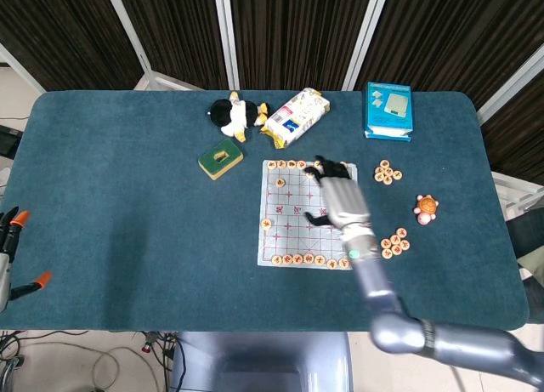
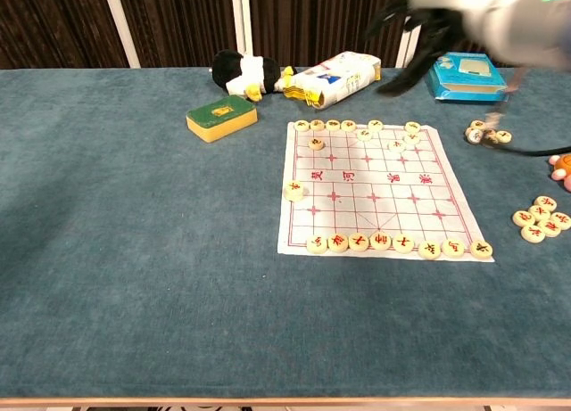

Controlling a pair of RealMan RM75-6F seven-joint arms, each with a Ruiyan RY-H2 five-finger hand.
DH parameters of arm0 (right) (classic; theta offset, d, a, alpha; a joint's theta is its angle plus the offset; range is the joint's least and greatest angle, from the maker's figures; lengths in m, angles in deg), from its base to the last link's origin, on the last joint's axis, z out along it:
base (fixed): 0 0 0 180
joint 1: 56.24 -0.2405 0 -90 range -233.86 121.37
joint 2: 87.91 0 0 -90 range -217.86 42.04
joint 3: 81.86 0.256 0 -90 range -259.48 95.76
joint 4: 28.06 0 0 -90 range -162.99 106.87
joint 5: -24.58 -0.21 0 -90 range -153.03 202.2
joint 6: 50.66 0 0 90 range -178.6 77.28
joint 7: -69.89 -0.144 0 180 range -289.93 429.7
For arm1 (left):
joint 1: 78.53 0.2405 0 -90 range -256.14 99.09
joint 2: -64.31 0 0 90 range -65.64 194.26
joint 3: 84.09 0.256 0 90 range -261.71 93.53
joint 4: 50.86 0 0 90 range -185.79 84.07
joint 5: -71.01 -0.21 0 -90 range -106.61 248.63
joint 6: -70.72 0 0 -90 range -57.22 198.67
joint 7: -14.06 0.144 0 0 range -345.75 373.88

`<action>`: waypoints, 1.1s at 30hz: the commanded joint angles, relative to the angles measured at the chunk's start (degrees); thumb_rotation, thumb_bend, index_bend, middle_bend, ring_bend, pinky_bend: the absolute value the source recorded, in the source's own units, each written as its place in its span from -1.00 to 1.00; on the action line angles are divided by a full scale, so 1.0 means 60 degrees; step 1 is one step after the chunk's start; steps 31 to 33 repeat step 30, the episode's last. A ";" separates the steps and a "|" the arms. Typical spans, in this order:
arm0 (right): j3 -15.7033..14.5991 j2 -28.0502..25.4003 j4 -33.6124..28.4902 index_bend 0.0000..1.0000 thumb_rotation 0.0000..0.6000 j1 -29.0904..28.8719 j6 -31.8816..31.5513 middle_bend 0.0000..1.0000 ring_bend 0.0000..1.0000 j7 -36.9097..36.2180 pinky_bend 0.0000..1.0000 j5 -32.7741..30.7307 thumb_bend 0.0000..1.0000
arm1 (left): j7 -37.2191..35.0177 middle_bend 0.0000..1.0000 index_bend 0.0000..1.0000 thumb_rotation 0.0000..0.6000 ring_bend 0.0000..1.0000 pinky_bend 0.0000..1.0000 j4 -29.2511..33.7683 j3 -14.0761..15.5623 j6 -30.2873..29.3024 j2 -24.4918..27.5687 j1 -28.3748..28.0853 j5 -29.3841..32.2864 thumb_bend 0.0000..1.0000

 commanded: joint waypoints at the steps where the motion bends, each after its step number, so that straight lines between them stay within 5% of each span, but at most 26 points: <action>1: -0.1594 -0.1996 -0.1053 -0.65 1.00 0.2402 0.0131 -1.00 -0.99 -0.1871 -0.95 0.3878 -0.33 | -0.0025 -1.00 -1.00 1.00 -1.00 -0.90 -0.0032 -0.0034 -0.0046 -0.0032 0.0002 0.0006 -0.90; 6: -0.3350 -0.2543 -0.0289 -0.68 1.00 0.4159 -0.1615 -1.00 -1.00 -0.2870 -0.95 0.7354 -0.33 | -0.0144 -1.00 -1.00 1.00 -1.00 -0.90 -0.0108 -0.0074 -0.0110 -0.0046 0.0011 -0.0001 -0.90; 14: -0.4907 -0.2311 0.1512 -0.68 1.00 0.5950 -0.4049 -1.00 -1.00 -0.3255 -0.95 0.9869 -0.33 | -0.0289 -1.00 -1.00 1.00 -1.00 -0.90 -0.0190 -0.0133 0.0024 -0.0035 -0.0032 0.0158 -0.90; 20: -0.5224 -0.2107 0.2174 -0.72 1.00 0.6730 -0.4822 -1.00 -1.00 -0.3085 -0.95 1.0040 -0.33 | -0.0343 -1.00 -1.00 1.00 -1.00 -0.90 -0.0208 -0.0171 0.0084 -0.0024 -0.0055 0.0248 -0.90; 33: -0.4902 -0.2175 0.2439 -0.80 1.00 0.7106 -0.5078 -1.00 -1.00 -0.3504 -0.95 0.9580 -0.33 | -0.0190 -1.00 -1.00 1.00 -1.00 -0.90 -0.0153 -0.0101 0.0090 -0.0055 -0.0055 0.0172 -0.90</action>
